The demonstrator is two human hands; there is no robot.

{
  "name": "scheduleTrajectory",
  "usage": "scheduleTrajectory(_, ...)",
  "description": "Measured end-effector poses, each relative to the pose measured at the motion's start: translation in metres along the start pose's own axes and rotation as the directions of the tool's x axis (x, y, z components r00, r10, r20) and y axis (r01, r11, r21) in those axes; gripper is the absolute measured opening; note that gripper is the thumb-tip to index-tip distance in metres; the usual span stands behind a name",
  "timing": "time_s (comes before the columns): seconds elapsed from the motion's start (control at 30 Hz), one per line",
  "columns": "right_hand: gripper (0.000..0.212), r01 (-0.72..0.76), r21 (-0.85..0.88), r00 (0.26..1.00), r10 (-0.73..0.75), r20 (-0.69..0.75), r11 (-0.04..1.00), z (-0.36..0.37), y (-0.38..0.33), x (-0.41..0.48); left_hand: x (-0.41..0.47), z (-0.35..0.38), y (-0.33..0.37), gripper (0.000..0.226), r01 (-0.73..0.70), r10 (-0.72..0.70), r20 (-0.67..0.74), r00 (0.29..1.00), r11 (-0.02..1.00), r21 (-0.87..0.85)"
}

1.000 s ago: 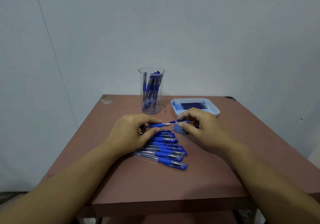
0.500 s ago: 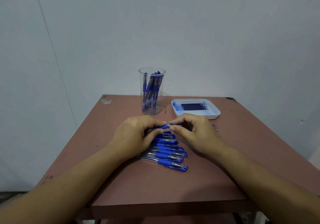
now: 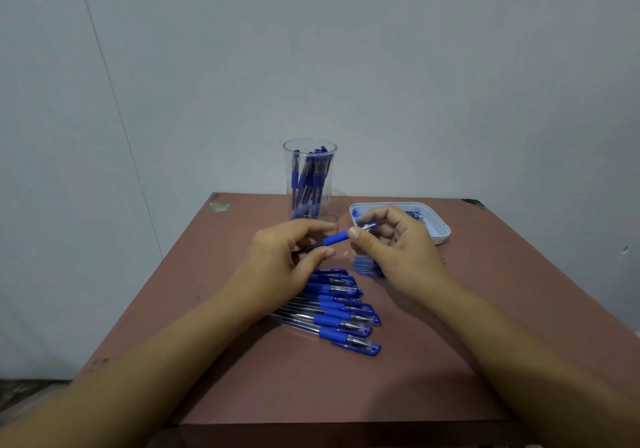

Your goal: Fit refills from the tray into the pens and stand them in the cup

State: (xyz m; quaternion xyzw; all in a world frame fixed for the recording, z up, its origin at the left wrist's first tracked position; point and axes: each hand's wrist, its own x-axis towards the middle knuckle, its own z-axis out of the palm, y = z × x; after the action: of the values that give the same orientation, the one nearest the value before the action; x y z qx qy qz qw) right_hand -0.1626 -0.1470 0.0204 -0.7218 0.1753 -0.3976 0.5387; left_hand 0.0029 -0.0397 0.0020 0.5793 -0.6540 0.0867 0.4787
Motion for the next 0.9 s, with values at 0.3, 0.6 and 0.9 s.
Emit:
scheduleTrajectory(0.3, 0.032, 0.157, -0.004, 0.931, -0.150, -0.333, 0.988, -0.029, -0.055, 0.077, 0.063, -0.047, -0.059, 0.073, 0.029, -0.027, -0.010, 1.000, 0.942, 0.334)
scheduleTrajectory(0.6, 0.030, 0.184, -0.357, 0.937, -0.273, -0.218, 0.916, -0.022, -0.057, 0.142, 0.088, -0.023, -0.074, 0.084, 0.018, -0.035, 0.037, 0.999, 0.922, 0.386)
scheduleTrajectory(0.9, 0.012, 0.206, -0.485, 0.963, -0.265, -0.056, 0.850, 0.010, -0.036, 0.155, 0.087, -0.018, -0.078, 0.082, 0.018, -0.022, 0.005, 1.000, 0.912, 0.410)
